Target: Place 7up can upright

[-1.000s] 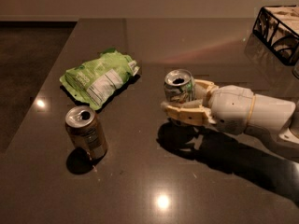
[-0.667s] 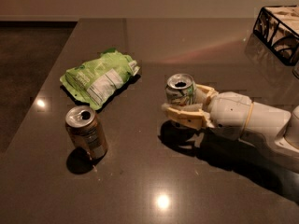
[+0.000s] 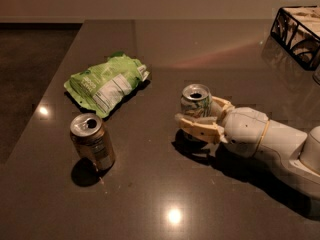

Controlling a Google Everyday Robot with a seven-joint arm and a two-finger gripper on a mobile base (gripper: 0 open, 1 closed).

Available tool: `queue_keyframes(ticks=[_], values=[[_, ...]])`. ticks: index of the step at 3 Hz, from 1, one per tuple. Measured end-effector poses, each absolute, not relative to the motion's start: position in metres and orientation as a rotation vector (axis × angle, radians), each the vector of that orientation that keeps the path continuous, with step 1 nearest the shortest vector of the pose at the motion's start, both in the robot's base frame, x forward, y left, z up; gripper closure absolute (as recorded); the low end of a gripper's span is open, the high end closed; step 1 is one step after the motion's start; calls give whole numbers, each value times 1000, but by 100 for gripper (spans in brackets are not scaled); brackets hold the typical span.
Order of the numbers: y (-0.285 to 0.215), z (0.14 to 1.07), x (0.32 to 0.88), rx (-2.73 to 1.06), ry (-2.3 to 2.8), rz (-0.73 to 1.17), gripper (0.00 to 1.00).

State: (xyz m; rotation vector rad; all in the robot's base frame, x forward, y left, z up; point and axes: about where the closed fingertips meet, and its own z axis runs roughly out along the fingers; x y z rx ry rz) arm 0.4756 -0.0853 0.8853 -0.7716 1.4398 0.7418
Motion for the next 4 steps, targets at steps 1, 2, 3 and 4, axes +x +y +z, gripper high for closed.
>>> queue_keyframes(ticks=[1, 2, 3, 4], values=[[-83, 887, 475, -778, 1437, 742, 60], [-81, 889, 475, -783, 1434, 743, 36], [-78, 890, 475, -788, 1432, 744, 12], [-76, 891, 474, -792, 1430, 745, 0]])
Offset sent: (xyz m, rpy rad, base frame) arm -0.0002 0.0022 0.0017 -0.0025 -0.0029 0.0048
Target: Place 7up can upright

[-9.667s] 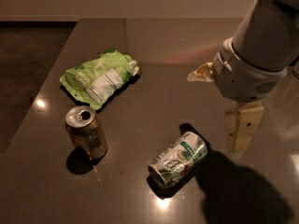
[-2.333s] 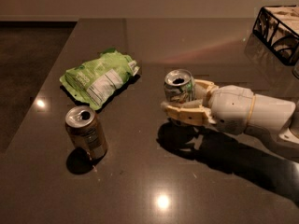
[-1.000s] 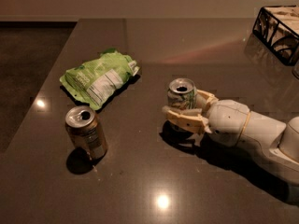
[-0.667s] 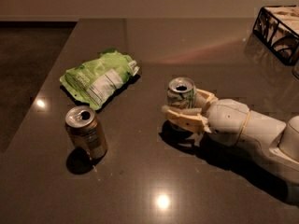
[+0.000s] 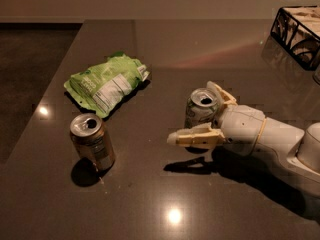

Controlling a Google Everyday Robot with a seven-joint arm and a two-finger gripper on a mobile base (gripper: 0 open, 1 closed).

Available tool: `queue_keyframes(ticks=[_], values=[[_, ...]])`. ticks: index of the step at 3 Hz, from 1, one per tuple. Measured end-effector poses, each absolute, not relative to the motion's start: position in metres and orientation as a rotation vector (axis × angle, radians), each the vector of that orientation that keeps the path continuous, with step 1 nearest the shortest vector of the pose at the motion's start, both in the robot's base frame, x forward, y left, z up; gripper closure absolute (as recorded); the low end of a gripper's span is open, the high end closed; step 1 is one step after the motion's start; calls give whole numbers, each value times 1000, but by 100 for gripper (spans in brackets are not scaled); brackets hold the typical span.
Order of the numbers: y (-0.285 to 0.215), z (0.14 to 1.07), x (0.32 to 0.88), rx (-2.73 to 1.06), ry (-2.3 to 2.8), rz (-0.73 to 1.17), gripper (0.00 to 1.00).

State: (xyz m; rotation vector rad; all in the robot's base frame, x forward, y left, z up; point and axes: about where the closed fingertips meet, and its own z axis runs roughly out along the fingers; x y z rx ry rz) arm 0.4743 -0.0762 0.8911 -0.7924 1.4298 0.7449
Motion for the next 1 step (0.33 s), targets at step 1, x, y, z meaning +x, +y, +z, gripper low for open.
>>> queue_keyframes(ticks=[1], values=[[-76, 891, 474, -793, 1430, 745, 0]])
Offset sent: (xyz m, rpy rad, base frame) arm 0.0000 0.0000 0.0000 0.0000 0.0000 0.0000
